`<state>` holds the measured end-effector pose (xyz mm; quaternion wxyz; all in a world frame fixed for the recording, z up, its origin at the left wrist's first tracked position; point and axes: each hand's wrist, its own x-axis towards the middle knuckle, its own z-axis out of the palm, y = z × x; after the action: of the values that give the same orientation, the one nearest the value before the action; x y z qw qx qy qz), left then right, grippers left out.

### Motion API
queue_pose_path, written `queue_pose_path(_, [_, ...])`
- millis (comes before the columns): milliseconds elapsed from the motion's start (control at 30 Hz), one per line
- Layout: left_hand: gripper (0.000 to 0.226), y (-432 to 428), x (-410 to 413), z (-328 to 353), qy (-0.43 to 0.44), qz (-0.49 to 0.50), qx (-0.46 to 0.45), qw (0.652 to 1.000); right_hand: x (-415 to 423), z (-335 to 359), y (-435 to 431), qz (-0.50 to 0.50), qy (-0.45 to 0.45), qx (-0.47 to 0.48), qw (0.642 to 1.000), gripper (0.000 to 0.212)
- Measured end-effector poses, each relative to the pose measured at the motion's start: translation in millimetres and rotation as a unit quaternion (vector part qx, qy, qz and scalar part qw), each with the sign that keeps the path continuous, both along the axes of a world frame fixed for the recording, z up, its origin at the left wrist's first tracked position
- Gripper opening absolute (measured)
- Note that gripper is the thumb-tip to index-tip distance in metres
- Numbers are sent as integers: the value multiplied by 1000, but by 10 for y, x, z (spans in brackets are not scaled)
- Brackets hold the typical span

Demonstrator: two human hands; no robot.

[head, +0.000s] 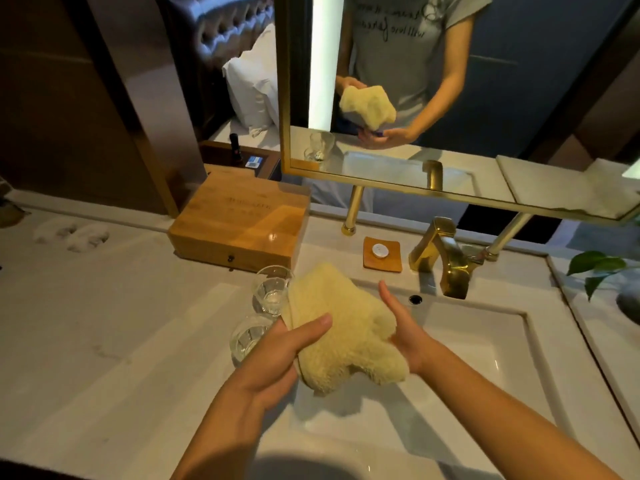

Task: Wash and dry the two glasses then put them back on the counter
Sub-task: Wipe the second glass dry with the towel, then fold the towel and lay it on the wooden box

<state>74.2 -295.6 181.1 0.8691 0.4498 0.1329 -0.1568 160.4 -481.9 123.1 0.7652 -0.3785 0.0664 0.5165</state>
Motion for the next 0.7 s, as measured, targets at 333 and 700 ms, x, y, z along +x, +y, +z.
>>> queue_pose_path(333, [43,708,724,-50,51,33,-64,996,549,224,572,-86,-86,73,990,69])
queue_pose_path(700, [27,1490,1776,-282,53,92,49,993,1667,291,1572,12,-322,-222,920,58])
